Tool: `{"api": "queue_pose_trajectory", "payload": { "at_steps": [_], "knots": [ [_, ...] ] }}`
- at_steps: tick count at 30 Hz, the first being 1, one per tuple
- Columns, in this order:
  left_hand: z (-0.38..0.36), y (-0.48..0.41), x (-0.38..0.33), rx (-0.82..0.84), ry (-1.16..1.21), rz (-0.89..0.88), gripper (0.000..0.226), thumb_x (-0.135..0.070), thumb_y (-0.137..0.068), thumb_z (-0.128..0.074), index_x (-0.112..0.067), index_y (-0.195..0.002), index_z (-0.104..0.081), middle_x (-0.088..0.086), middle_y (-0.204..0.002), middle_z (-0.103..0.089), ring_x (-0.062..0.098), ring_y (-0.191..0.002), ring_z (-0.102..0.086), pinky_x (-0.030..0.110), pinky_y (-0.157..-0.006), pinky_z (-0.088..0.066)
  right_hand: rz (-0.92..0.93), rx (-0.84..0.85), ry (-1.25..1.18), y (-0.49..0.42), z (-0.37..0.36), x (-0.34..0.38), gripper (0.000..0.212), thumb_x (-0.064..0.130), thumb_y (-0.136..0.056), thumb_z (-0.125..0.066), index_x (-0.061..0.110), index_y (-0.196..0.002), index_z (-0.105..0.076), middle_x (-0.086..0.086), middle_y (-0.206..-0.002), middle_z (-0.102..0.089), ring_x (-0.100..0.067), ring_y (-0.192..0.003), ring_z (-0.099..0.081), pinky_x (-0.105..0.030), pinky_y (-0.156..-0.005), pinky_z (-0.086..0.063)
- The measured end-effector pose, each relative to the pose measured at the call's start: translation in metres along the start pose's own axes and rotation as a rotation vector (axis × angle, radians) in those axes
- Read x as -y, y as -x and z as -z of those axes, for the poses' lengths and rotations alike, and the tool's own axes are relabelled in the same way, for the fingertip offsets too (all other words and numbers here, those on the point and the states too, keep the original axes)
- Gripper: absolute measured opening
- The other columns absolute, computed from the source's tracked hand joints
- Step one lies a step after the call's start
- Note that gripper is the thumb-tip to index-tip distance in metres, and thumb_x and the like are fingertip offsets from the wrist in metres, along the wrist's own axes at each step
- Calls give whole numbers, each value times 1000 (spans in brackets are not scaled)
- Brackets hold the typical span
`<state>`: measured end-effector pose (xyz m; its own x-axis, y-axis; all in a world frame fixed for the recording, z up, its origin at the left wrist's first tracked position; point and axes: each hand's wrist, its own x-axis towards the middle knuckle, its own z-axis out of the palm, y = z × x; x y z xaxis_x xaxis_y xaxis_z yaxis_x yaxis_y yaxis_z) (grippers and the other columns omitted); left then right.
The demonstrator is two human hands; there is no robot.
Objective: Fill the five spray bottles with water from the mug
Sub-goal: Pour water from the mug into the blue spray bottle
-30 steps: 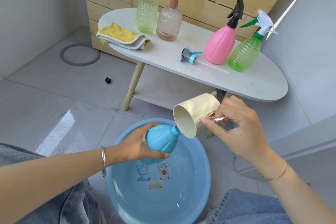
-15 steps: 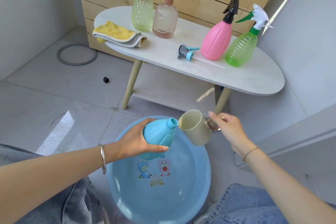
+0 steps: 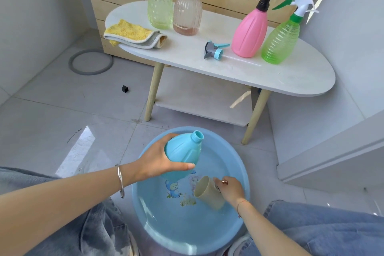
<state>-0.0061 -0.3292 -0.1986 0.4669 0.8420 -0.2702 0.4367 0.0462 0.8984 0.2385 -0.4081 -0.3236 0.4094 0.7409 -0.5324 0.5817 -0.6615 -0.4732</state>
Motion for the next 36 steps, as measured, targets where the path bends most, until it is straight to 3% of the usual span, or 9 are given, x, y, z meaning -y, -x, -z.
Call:
{"api": "queue_pose_trajectory", "payload": {
  "at_steps": [8,23,32,36],
  "knots": [
    [2,-3,4,-38,1,13,72,-40,-61,-91,-44,-118,-47,-19,-111,-60,-5,-100,-58,17,-76,-50,44,1,2,-5,-12,-8,47,32,-88,-62,16,-59,-29,-2,-59,-31,-19,-60,-29,-33,-54,-20],
    [3,-3,3,-49,16,23,79,-39,-61,-91,-39,-125,-44,-19,-115,-57,-2,-103,-57,14,-74,-49,88,-3,48,1,-26,-11,48,31,-89,-59,17,-60,-23,2,-60,-27,-15,-57,-24,-29,-50,-16],
    [9,-6,-1,-68,92,54,76,-36,-63,-91,-30,-127,-50,-12,-109,-64,2,-96,-64,15,-69,-53,35,-62,-296,4,-6,-10,45,17,-83,-66,16,-54,-31,2,-53,-25,-17,-56,-24,-24,-46,-17],
    [12,-9,-6,-94,126,37,72,-39,-63,-89,-31,-124,-51,-10,-109,-65,4,-94,-65,14,-66,-54,43,-125,-417,5,24,4,47,12,-80,-69,18,-51,-33,-1,-55,-26,-17,-59,-24,-28,-50,-18]
  ]
}}
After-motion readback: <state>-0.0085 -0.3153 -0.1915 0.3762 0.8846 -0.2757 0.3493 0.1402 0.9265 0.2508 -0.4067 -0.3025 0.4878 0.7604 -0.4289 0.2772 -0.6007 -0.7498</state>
